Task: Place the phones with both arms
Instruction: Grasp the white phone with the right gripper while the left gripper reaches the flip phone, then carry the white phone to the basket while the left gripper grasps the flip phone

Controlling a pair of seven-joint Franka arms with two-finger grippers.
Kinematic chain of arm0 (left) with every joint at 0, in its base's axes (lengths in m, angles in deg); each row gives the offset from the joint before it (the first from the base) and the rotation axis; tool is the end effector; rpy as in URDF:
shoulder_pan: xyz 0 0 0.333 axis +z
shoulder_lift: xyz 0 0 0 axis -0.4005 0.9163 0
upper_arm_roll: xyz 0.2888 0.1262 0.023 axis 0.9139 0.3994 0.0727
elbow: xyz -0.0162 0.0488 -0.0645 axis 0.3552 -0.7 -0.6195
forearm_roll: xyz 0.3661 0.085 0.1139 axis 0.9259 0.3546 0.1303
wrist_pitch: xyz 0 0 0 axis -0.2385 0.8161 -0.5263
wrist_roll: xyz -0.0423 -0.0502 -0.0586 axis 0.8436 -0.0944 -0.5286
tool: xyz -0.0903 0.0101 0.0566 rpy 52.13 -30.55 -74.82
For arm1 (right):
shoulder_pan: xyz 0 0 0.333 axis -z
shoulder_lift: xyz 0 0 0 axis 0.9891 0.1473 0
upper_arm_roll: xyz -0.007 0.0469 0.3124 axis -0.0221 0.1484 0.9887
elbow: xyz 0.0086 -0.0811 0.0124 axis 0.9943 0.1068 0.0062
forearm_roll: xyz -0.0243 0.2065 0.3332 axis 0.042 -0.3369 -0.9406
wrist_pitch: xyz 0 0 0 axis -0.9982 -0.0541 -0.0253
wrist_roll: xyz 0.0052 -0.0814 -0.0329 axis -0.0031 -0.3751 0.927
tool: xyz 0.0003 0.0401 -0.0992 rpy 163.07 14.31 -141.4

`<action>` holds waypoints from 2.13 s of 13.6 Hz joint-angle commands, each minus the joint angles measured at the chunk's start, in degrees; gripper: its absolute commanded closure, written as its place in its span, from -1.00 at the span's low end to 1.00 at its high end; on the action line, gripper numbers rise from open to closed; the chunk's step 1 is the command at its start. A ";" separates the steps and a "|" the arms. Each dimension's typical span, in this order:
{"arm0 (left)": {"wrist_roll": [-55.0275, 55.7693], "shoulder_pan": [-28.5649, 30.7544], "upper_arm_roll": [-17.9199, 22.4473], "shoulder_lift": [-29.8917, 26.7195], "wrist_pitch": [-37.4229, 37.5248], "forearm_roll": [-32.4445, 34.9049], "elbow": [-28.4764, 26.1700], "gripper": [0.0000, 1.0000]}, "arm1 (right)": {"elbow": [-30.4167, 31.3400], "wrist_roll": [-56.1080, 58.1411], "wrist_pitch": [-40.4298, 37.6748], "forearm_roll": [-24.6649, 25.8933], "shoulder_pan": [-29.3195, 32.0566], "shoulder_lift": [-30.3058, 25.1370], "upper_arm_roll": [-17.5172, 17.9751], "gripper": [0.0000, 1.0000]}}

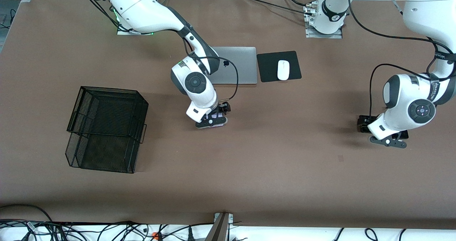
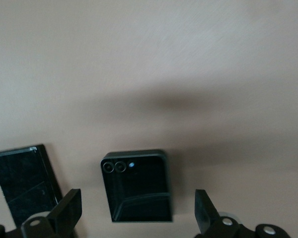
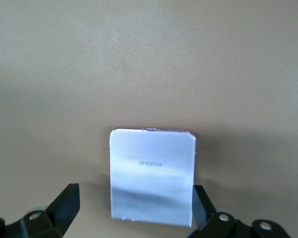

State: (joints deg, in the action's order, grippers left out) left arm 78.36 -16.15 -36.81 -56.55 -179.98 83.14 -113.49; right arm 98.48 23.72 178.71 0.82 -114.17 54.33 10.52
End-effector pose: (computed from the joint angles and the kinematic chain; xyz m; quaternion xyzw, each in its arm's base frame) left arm 0.6114 0.1007 0.2203 -0.9914 0.0878 0.0637 0.0729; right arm 0.5541 0.4551 0.1970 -0.9934 -0.1049 -0.0177 0.0427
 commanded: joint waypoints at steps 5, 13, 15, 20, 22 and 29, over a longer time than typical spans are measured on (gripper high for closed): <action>-0.79 4.66 -1.59 -2.66 -12.98 -1.68 -10.97 -1.00 | -0.68 1.23 1.41 6.15 -0.76 2.10 -0.68 -1.00; -0.27 20.30 -14.50 -0.90 -16.33 -1.77 -12.48 -1.00 | -0.51 0.97 4.93 7.91 -0.49 3.60 -1.12 0.71; -0.18 20.84 -14.77 -0.37 -17.04 -1.77 -12.48 -1.00 | -0.68 1.67 4.23 7.47 0.12 2.64 -1.64 1.00; 1.58 20.58 -14.95 0.60 -18.70 -1.68 -12.48 -1.00 | -1.12 1.67 -14.99 7.03 8.80 -12.28 -2.44 1.00; 1.50 20.67 -14.95 1.39 -19.15 -1.68 -12.48 -1.00 | -0.59 4.55 -22.81 7.03 10.93 -17.64 -5.23 1.00; 1.58 20.76 -14.95 2.18 -20.03 -1.68 -12.39 0.30 | 19.32 20.12 -22.71 1.05 11.02 -32.59 -23.87 1.00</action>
State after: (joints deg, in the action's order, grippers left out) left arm 80.27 4.22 -51.28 -54.67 -199.25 82.76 -125.58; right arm 107.53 42.01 150.74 3.33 -102.56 27.58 -10.75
